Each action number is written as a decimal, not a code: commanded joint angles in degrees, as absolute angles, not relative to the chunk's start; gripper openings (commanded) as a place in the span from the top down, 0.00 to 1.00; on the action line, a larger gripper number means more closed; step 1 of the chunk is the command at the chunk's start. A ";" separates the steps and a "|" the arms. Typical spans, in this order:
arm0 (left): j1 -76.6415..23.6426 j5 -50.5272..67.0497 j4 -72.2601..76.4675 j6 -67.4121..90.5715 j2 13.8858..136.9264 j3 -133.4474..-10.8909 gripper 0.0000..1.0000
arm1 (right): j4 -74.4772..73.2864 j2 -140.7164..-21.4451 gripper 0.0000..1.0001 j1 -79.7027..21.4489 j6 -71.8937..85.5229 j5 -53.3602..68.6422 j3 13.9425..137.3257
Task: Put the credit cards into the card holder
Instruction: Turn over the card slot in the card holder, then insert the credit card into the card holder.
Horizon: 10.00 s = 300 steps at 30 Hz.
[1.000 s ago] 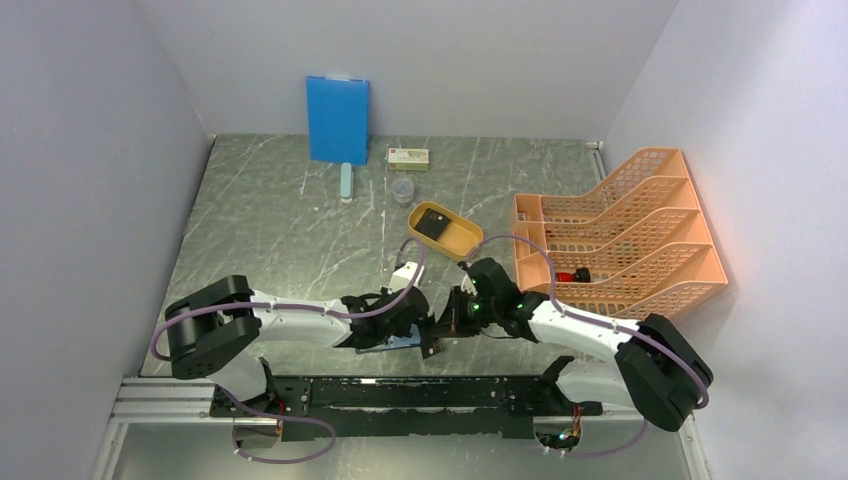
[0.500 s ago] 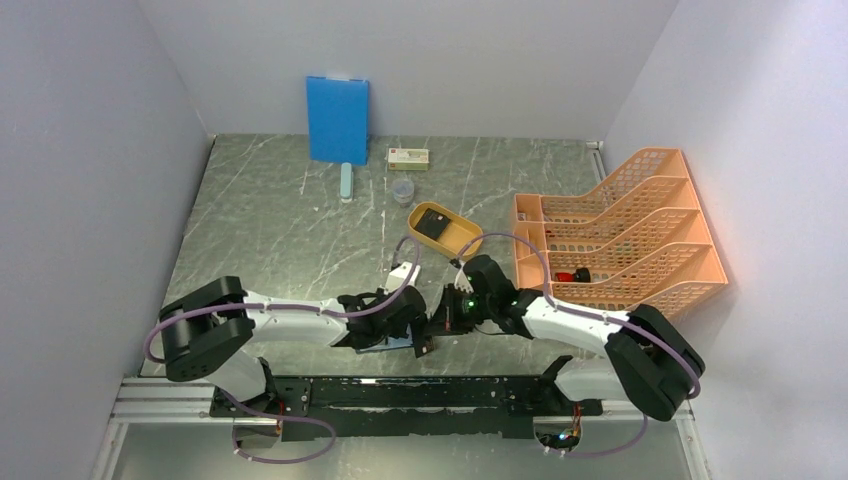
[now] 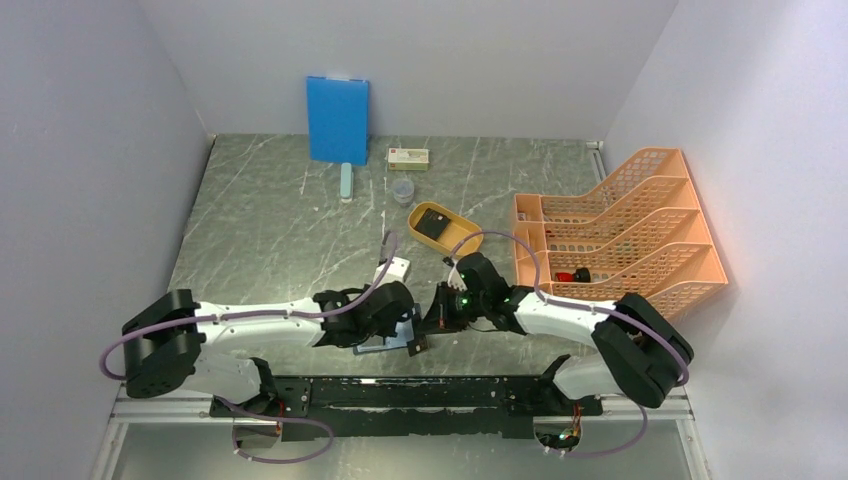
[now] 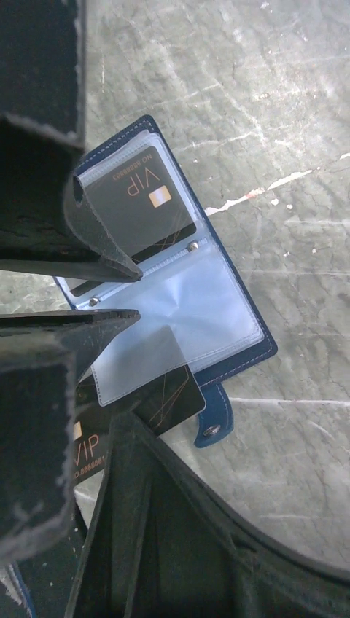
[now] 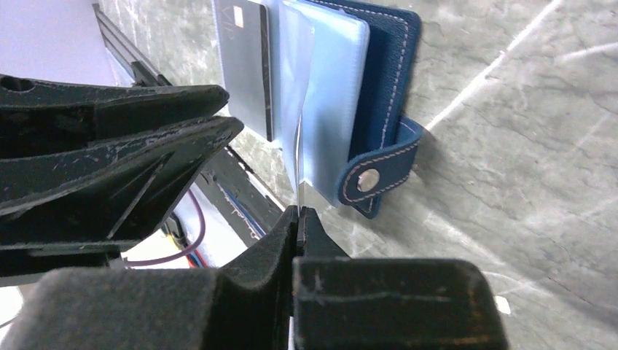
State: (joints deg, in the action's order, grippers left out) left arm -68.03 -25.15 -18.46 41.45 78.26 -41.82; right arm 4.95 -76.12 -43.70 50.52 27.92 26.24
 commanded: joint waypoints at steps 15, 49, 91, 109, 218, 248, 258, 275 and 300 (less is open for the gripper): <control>-67.94 -32.23 -27.31 49.49 58.19 -35.84 0.71 | 11.32 -86.06 1.00 -49.71 53.30 26.85 34.11; -63.57 -32.57 -27.90 57.74 56.67 -25.11 0.79 | 12.06 -86.55 1.00 -47.37 52.91 24.81 32.77; -62.51 -27.87 -21.54 56.43 65.25 -23.67 0.81 | 21.09 -90.94 1.00 -47.37 54.58 26.71 30.76; -62.45 -27.12 -21.20 56.43 65.11 -23.17 0.82 | 21.84 -92.75 1.00 -47.28 54.73 20.56 29.66; -62.47 -26.69 -23.39 56.83 53.65 -21.28 0.82 | 2.84 -88.32 0.51 -58.59 55.51 4.86 41.93; -62.23 -24.73 -19.04 57.52 58.18 -19.44 0.86 | -2.75 -94.29 0.93 -59.06 51.66 -0.35 45.16; -62.25 -23.75 -17.72 57.04 59.18 -19.23 0.87 | -3.51 -95.16 0.96 -60.49 51.33 0.12 46.81; -62.23 -23.70 -17.56 56.35 59.22 -19.29 0.88 | -5.92 -96.93 0.97 -61.03 50.12 -1.03 48.69; -62.26 -24.90 -18.61 56.89 59.09 -19.85 0.89 | -4.17 -94.09 1.00 -63.31 52.34 0.20 49.33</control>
